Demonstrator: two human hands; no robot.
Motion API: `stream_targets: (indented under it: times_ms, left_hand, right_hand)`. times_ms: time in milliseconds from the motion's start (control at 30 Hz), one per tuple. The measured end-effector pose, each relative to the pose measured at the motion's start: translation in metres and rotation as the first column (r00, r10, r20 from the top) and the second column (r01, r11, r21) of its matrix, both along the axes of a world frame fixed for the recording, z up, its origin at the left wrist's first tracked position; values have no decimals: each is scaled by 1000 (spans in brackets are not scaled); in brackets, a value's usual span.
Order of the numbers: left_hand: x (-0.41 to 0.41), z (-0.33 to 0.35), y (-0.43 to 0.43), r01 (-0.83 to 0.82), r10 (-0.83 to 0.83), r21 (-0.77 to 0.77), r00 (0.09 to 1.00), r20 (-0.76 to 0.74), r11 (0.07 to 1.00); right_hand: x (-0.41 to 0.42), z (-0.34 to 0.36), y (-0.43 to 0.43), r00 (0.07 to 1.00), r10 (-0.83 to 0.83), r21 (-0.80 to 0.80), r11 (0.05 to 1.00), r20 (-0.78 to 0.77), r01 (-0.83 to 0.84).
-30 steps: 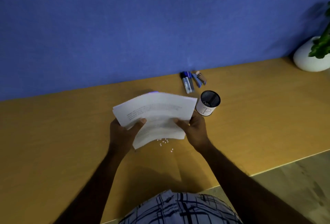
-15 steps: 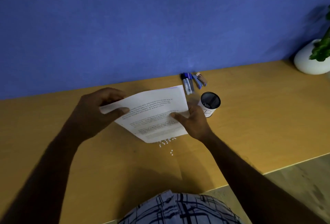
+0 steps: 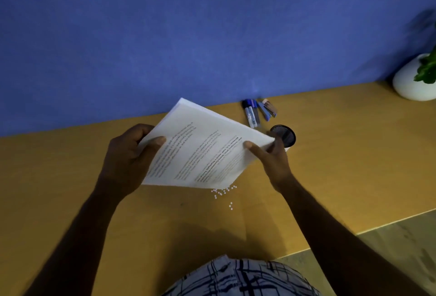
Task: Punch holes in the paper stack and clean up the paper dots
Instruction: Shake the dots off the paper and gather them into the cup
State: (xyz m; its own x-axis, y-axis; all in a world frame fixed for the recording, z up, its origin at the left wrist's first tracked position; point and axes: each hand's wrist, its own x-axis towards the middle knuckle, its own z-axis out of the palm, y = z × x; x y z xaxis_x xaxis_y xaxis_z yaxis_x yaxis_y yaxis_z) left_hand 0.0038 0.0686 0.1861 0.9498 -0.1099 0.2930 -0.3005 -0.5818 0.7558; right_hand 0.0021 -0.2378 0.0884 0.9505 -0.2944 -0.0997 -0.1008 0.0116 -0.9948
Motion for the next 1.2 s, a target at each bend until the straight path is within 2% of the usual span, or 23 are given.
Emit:
stream_targets:
  times_ms: [100,167,400,533,633,700,867,1033,1200]
  left_hand:
    - [-3,-14,-1,-65,66,-93,998,11,994]
    - [-2,-30,-2,-84,81,-143,996,-26,986]
    - [-5,-84,-1,-134,98,-214,981,-169,968]
    - [-9,-102,-4,-151,105,-269,979,-177,951]
    - [-10,-119,-9,-246,161,-328,950,-266,912]
    - [-14,-129,-15,-301,196,-318,926,-323,899]
    - [-16,-134,-32,-321,216,-303,918,-331,897]
    - [-9,-125,-34,-306,222,-356,940,-258,883]
    - [-13,-138,-36,-327,182,-432,922,-343,840]
  right_hand:
    - [-6,-16,2,990,139,279,950,21,-140]
    - [-7,-23,4,987,159,370,918,-6,-145]
    - [-4,-22,0,990,58,238,967,125,-87]
    - [-5,-21,0,988,77,177,979,137,-101]
    - [-6,-23,1,988,106,99,988,113,-117]
    - [-8,-28,2,990,106,106,988,94,-116]
    - [-12,-36,4,999,26,125,992,48,-32]
    - [-10,-28,1,993,22,124,992,119,-37]
    - [-11,-34,1,998,48,62,997,49,-51]
